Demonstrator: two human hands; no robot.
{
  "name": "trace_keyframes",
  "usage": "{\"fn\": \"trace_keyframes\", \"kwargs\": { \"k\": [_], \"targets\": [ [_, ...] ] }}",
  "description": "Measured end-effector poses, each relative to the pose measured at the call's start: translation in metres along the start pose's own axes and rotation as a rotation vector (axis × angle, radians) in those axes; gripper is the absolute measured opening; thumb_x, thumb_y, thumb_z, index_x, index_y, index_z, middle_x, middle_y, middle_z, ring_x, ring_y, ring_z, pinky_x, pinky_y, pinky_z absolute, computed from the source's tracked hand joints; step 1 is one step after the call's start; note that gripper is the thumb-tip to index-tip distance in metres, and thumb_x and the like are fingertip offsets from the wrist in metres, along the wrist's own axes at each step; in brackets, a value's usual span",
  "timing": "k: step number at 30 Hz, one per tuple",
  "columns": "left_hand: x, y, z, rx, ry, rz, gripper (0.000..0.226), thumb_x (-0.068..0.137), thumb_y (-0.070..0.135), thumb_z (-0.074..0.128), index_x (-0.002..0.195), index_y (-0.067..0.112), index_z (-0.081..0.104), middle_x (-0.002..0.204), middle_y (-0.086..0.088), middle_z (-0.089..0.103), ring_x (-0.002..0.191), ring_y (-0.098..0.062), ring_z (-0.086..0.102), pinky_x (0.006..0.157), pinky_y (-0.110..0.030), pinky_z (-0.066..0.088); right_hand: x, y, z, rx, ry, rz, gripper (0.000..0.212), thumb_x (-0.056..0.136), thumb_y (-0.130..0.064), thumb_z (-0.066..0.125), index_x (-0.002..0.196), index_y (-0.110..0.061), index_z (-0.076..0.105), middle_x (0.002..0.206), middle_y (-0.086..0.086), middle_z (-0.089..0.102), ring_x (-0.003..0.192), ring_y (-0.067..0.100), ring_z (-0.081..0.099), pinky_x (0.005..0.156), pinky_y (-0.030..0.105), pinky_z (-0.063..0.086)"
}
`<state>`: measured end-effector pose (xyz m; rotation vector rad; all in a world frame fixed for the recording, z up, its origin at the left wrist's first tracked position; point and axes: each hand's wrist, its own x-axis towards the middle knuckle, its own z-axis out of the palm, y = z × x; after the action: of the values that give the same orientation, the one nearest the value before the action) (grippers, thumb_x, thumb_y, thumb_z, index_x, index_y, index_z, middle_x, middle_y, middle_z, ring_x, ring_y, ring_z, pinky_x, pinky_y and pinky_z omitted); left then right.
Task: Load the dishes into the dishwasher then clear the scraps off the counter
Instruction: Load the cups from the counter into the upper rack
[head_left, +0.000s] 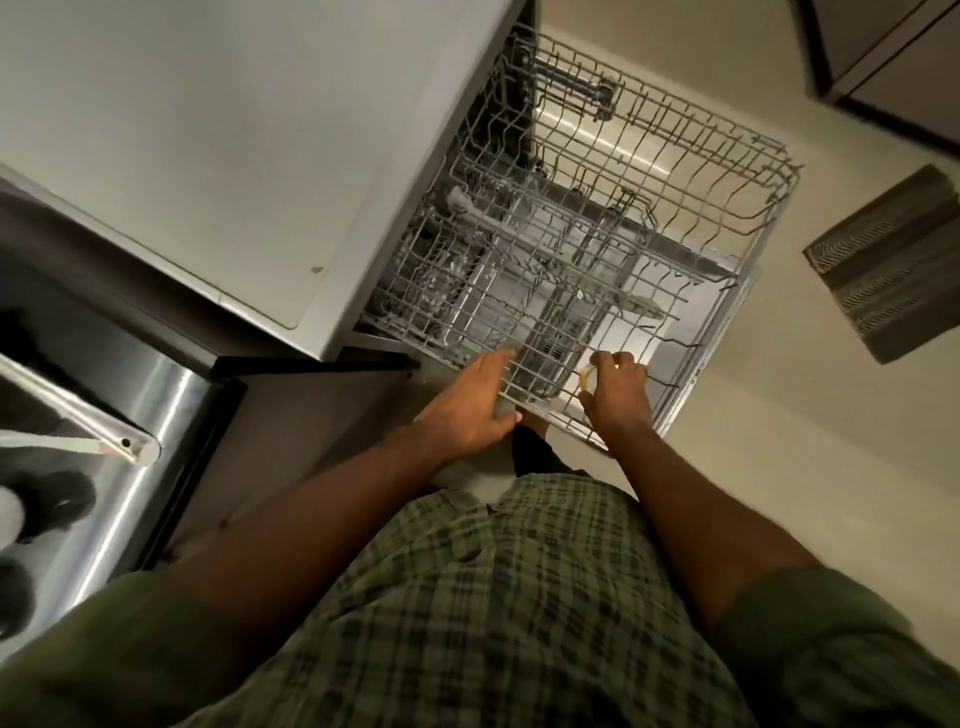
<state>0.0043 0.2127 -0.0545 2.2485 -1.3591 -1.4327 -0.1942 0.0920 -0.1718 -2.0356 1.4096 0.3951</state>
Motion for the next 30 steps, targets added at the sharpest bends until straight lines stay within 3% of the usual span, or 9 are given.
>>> {"fn": "trace_keyframes", "kwargs": {
  "k": [10,14,17,23,30],
  "targets": [
    [-0.008,-0.010,-0.004,-0.093,0.045,-0.069,0.087,0.095,0.028,0.073,0.163,0.020,0.020,0.165,-0.004,0.032,0.151,-0.021,0.035,0.124,-0.047,0.035,0.019,-0.006,0.000,-0.066,-0.055,0.028,0.057,0.099,-0.024,0.065,0.151,-0.017,0.042,0.152,0.017,0.042,0.136,0.038,0.040,0.099,0.052,0.051],
    [-0.007,-0.008,-0.005,-0.110,0.047,-0.081,0.087,0.095,0.027,0.073,0.164,0.021,0.019,0.164,-0.004,0.032,0.151,-0.022,0.035,0.124,-0.048,0.035,0.023,-0.007,-0.002,-0.080,-0.091,0.037,0.074,0.096,-0.023,0.070,0.159,-0.021,0.031,0.158,0.019,0.037,0.143,0.041,0.040,0.106,0.055,0.051],
    [-0.006,-0.006,-0.008,-0.101,0.054,-0.081,0.087,0.096,0.026,0.072,0.164,0.020,0.018,0.164,-0.004,0.032,0.151,-0.021,0.034,0.124,-0.047,0.034,0.023,-0.007,-0.006,-0.132,-0.106,0.020,0.083,0.094,-0.033,0.074,0.162,-0.024,0.026,0.163,0.021,0.032,0.147,0.042,0.036,0.113,0.056,0.045],
    [-0.006,-0.002,-0.017,-0.131,0.095,-0.073,0.088,0.095,0.030,0.072,0.163,0.025,0.017,0.166,-0.004,0.030,0.152,-0.021,0.034,0.124,-0.048,0.034,0.017,-0.036,-0.022,-0.100,-0.043,-0.124,0.089,0.092,-0.041,0.077,0.162,-0.028,0.025,0.168,0.019,0.025,0.152,0.041,0.030,0.119,0.055,0.039],
    [-0.026,-0.006,-0.037,-0.138,0.254,-0.019,0.087,0.096,0.031,0.071,0.163,0.022,0.016,0.164,-0.005,0.030,0.150,-0.022,0.035,0.123,-0.046,0.034,0.000,-0.104,-0.056,-0.115,0.028,-0.426,0.087,0.092,-0.045,0.076,0.162,-0.031,0.026,0.168,0.016,0.024,0.152,0.040,0.030,0.120,0.057,0.036]
  ]
}}
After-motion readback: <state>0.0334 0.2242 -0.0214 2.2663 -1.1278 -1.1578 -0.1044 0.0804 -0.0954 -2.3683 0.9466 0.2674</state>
